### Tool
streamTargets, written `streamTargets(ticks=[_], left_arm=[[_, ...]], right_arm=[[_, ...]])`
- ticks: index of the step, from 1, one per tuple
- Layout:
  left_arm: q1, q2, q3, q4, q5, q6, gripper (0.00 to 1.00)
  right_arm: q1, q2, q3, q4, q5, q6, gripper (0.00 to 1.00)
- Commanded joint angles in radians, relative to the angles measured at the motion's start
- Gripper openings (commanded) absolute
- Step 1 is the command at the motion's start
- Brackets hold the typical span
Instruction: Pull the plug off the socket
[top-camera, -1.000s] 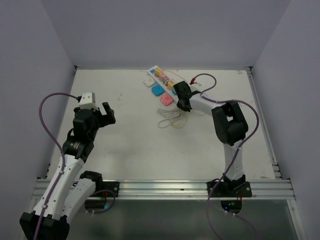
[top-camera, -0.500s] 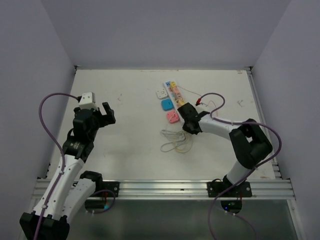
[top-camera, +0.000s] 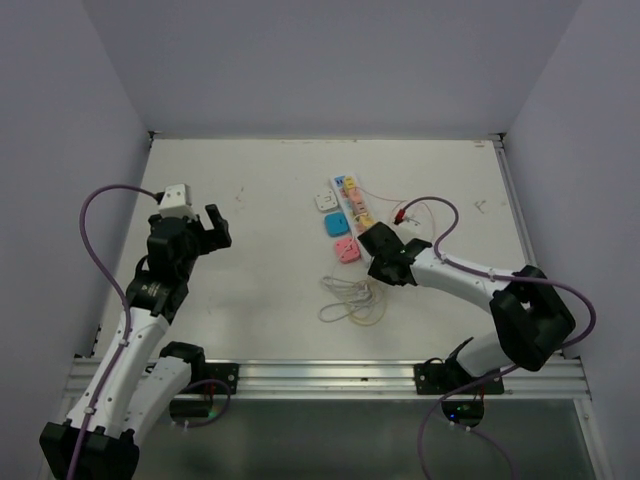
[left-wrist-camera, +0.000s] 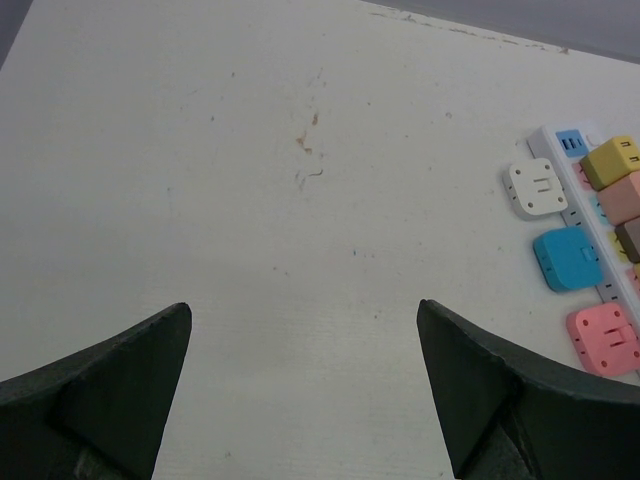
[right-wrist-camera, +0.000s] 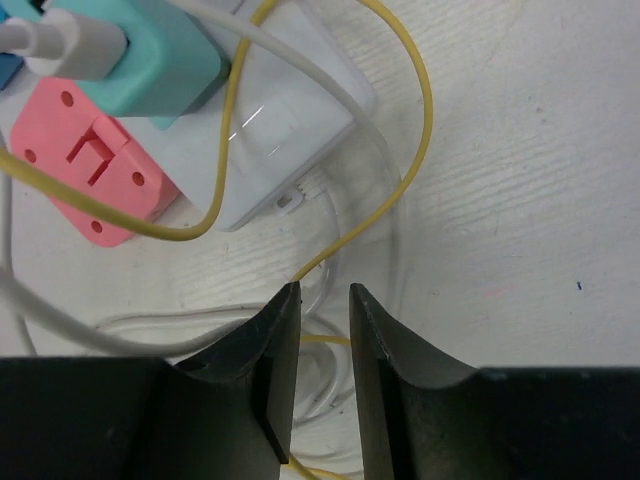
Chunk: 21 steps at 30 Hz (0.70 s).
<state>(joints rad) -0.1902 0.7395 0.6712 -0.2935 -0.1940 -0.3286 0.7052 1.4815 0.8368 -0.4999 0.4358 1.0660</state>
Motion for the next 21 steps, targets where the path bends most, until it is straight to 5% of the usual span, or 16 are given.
streamTargets(ticks=[1, 9, 17, 21], left_arm=[[0.006, 0.011, 0.008, 0.039, 0.004, 0.011, 0.99], [0.006, 0.027, 0.011, 0.034, 0.016, 0.011, 0.99], [0.006, 0.05, 0.014, 0.031, 0.025, 0.011, 0.99], [0.006, 0.054, 0.014, 0.033, 0.025, 0.011, 0.99]], right_arm=[[0.002, -0.075, 0.013, -0.025, 0.038, -0.067, 0.31], [0.002, -0.197, 0.035, -0.005, 0.03, -0.288, 0.52], [-0.015, -0.234, 0.039, 0.127, 0.018, -0.575, 0.82], [-0.071, -0.207, 0.01, 0.196, -0.067, -0.638, 0.87]])
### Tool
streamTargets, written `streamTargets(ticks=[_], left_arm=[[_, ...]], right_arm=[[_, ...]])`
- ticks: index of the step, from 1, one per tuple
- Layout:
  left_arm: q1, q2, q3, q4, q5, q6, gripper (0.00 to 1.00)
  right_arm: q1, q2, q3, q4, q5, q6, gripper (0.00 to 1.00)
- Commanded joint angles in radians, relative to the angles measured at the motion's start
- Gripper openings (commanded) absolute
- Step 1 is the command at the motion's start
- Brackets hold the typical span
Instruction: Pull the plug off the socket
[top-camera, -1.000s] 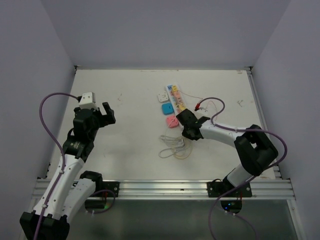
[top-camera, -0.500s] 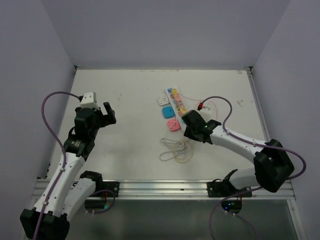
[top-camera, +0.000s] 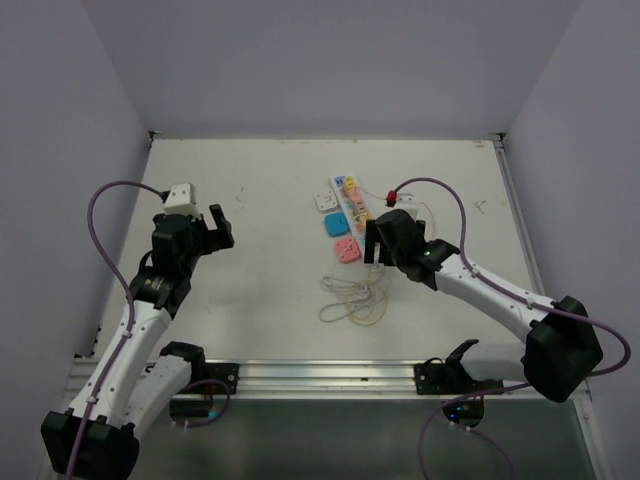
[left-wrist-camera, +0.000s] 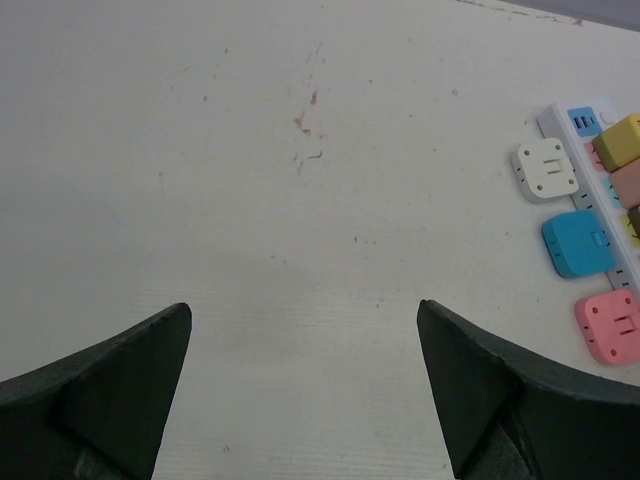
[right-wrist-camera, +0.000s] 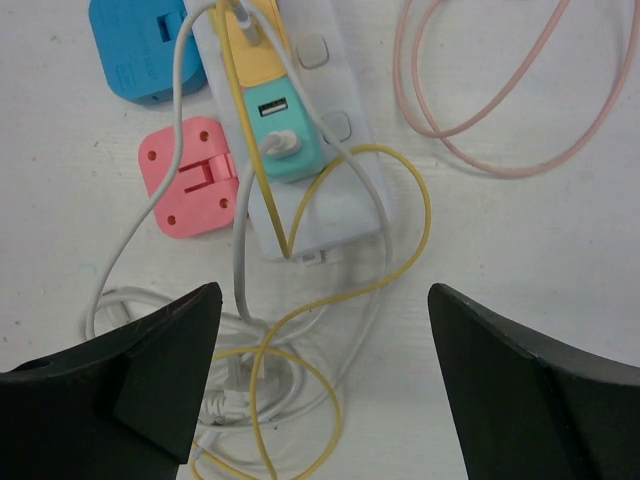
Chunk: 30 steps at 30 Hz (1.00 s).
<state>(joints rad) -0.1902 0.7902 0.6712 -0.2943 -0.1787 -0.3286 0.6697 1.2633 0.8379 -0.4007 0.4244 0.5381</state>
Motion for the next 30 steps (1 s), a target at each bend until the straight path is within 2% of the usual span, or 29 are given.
streamTargets(ticks=[1, 6, 12, 21, 30], left_arm=[[0.006, 0.003, 0.016, 0.034, 0.012, 0.011, 0.99], [0.006, 0.01, 0.018, 0.035, 0.016, 0.013, 0.99], [0.006, 0.018, 0.018, 0.035, 0.019, 0.013, 0.99], [0.008, 0.029, 0.019, 0.035, 0.018, 0.013, 0.99], [0.008, 0.032, 0.021, 0.035, 0.019, 0.013, 0.99]], right_arm=[[-0.042, 0.018, 0.001, 0.141, -0.096, -0.142, 0.88], [-0.081, 0.053, -0.051, 0.278, -0.173, -0.23, 0.97], [-0.096, 0.11, -0.088, 0.379, -0.173, -0.245, 0.99], [-0.098, 0.255, -0.059, 0.433, -0.156, -0.262, 0.99], [-0.098, 0.268, -0.083, 0.418, -0.148, -0.293, 0.99]])
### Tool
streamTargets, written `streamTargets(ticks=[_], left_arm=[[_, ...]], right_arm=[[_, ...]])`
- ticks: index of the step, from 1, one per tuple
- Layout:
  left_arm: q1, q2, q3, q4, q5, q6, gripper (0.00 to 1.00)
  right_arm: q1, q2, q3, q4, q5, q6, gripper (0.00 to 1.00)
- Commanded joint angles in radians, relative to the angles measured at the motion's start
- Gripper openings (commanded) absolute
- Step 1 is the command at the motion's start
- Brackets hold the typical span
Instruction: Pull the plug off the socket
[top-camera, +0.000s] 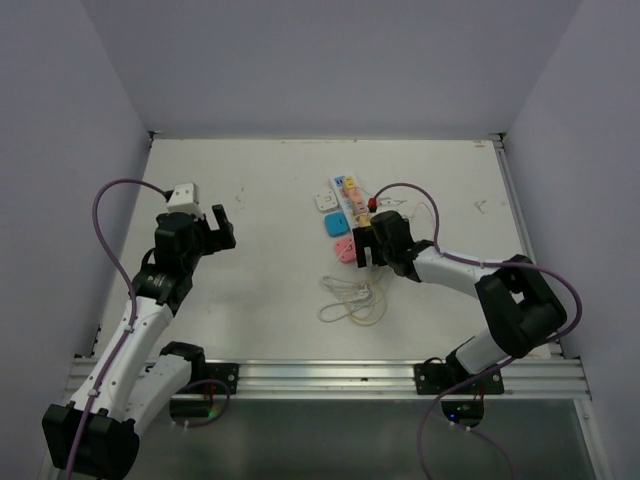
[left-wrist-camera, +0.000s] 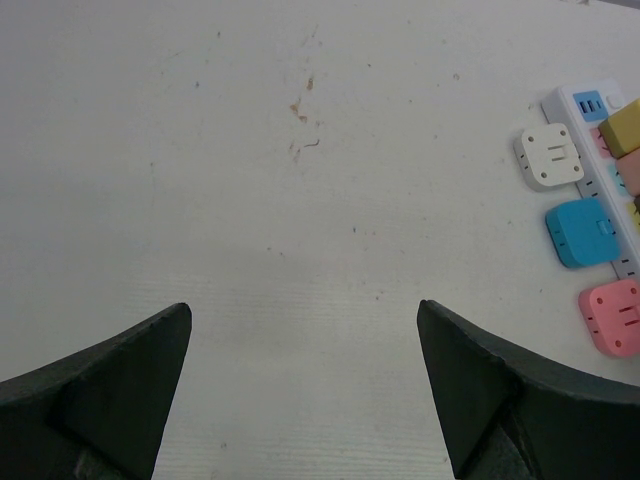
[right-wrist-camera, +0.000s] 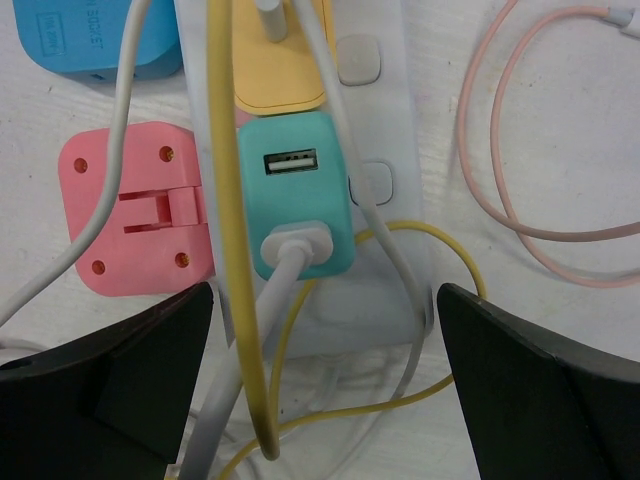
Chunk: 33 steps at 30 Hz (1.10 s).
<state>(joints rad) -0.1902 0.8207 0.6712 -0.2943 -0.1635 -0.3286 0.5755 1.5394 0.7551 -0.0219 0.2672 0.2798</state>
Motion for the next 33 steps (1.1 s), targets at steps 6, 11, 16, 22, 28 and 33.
streamTargets(ticks=[6, 11, 16, 22, 28, 33], left_arm=[[0.008, 0.003, 0.019, 0.037, 0.007, 0.013, 0.99], [0.008, 0.001, 0.018, 0.034, 0.004, 0.013, 0.99], [0.008, 0.005, 0.018, 0.037, 0.007, 0.013, 0.99], [0.008, 0.005, 0.018, 0.035, 0.007, 0.013, 0.99], [0.008, 0.006, 0.019, 0.037, 0.007, 0.013, 0.99], [0.008, 0.006, 0.019, 0.037, 0.007, 0.013, 0.99]], right_arm=[[-0.003, -0.004, 0.007, 0.016, -0.048, -0.096, 0.99], [-0.009, -0.007, 0.022, -0.044, -0.082, -0.096, 0.99], [-0.02, 0.011, 0.052, -0.076, -0.071, -0.085, 0.99], [-0.023, 0.057, 0.078, -0.112, -0.06, -0.067, 0.99], [-0.023, 0.096, 0.081, -0.087, -0.054, -0.067, 0.99], [-0.025, 0.105, 0.072, -0.075, -0.048, -0.062, 0.94]])
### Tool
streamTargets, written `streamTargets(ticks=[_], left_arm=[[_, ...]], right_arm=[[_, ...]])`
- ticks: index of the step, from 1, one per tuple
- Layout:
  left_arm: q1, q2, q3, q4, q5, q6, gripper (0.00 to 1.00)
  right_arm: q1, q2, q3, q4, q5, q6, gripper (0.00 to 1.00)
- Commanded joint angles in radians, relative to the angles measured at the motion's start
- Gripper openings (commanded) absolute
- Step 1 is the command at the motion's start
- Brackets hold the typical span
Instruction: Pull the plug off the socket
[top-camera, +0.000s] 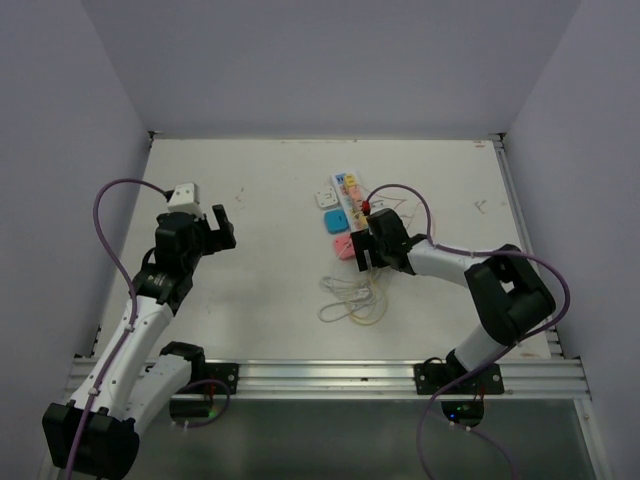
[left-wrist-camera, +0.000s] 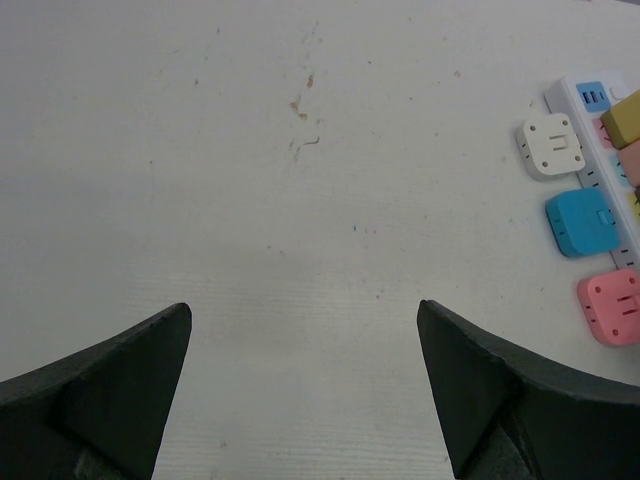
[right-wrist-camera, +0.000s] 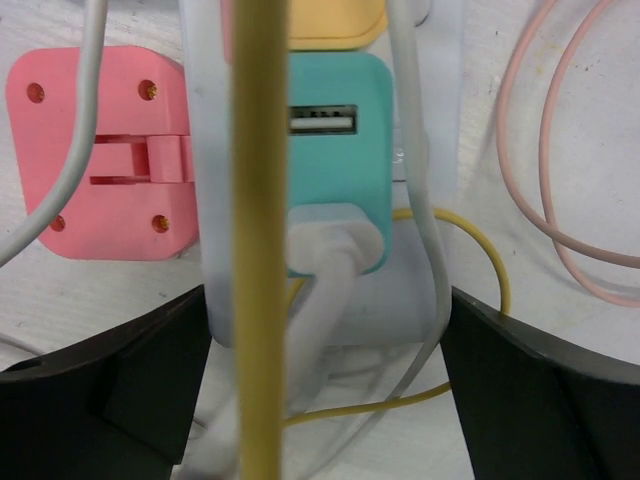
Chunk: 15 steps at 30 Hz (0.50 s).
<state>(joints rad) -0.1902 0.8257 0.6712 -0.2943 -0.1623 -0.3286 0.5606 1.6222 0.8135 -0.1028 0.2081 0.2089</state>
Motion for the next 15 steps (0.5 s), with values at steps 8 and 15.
streamTargets(ticks=[8, 15], left_arm=[[0.008, 0.006, 0.013, 0.035, 0.052, -0.024, 0.99], [0.003, 0.052, 0.033, 0.007, 0.156, -0.205, 0.99]], right_arm=[[-0.008, -0.057, -0.04, 0.051, -0.001, 0.056, 0.47], [-0.014, -0.093, -0.118, 0.204, -0.11, 0.171, 0.14]])
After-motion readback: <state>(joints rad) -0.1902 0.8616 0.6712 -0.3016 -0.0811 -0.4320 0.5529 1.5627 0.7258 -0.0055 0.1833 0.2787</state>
